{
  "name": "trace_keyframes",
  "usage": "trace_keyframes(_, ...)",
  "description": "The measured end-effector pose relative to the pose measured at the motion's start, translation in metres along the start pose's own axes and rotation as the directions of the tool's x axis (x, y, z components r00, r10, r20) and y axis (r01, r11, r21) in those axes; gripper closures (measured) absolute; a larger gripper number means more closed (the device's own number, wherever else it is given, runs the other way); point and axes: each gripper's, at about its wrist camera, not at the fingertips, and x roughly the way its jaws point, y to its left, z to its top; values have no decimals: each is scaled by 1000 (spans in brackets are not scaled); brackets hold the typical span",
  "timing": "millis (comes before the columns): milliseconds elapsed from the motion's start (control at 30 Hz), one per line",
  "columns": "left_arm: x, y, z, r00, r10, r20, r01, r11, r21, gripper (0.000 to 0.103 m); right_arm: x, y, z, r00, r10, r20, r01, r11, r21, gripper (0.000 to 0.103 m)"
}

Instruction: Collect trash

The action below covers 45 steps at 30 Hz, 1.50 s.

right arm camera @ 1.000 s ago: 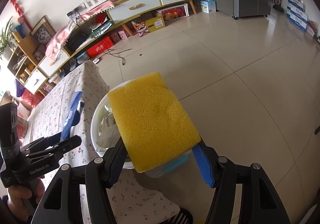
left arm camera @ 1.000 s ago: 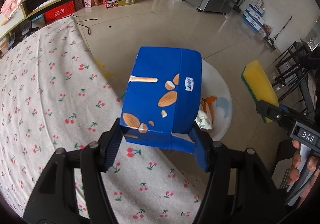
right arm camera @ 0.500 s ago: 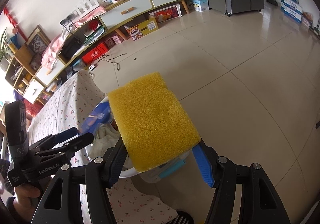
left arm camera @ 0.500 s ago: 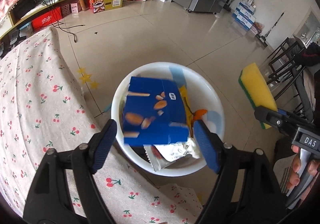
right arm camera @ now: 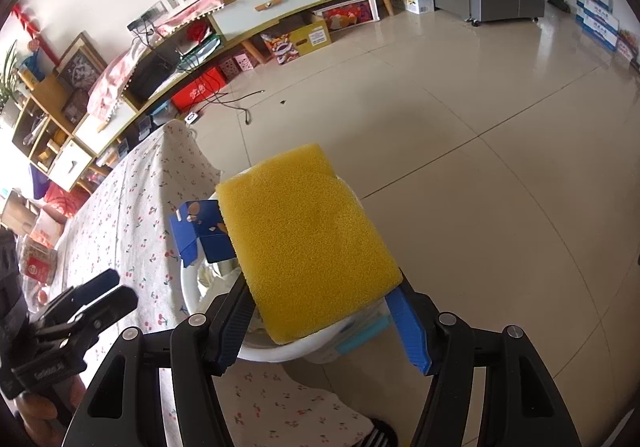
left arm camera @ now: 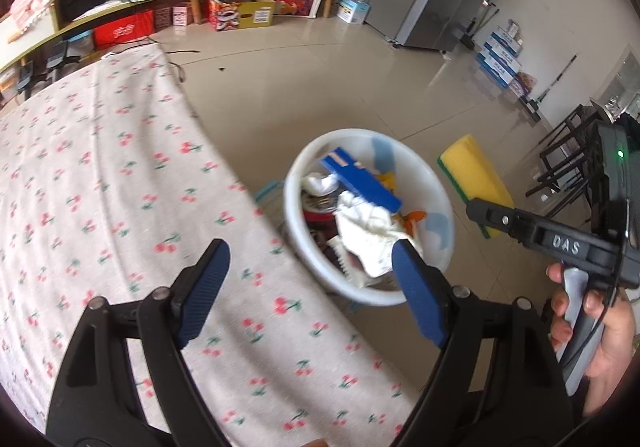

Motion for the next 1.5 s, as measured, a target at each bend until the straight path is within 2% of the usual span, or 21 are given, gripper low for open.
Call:
trace_keyframes(200,-18,25,-16,999,52,5,-51,998,-44,16,20,8,6,1000,26,-18,-25,999,41,36)
trace_keyframes(300,-24,35,-24,996,89,0,-89,995,-53,11,28,9,8,998,50,-25,-48,996,78,26)
trace_keyframes(333,-25,38,-27,995,101,-1,-101,993,-56,10,29,9,8,998,54,-23,-52,995,87,20)
trace_keyframes(400,-29,45,-34,990,138,-12,-138,988,-64,5,28,9,8,998,56,-13,-54,994,100,19)
trace_keyframes(633,-59,71,-62,976,218,-4,-217,970,-112,5,7,20,1,999,25,36,-29,995,98,19)
trace_keyframes(800,-98,87,-83,949,315,27,-308,941,-143,1,-24,58,-18,997,-39,70,40,999,-8,18)
trace_keyframes(933,-131,94,-96,922,381,73,-365,915,-172,1,-48,99,-36,995,-9,98,19,994,-106,14)
trace_keyframes(1167,-179,99,-116,899,415,140,-379,897,-228,1,-85,159,-85,988,27,150,14,965,-262,11)
trace_keyframes(1267,-195,99,-128,890,424,165,-374,888,-267,1,-96,177,-109,980,19,198,43,952,-302,11)
trace_keyframes(1500,-203,106,-161,854,490,178,-406,839,-363,1,-102,202,-155,951,-11,310,126,927,-352,11)
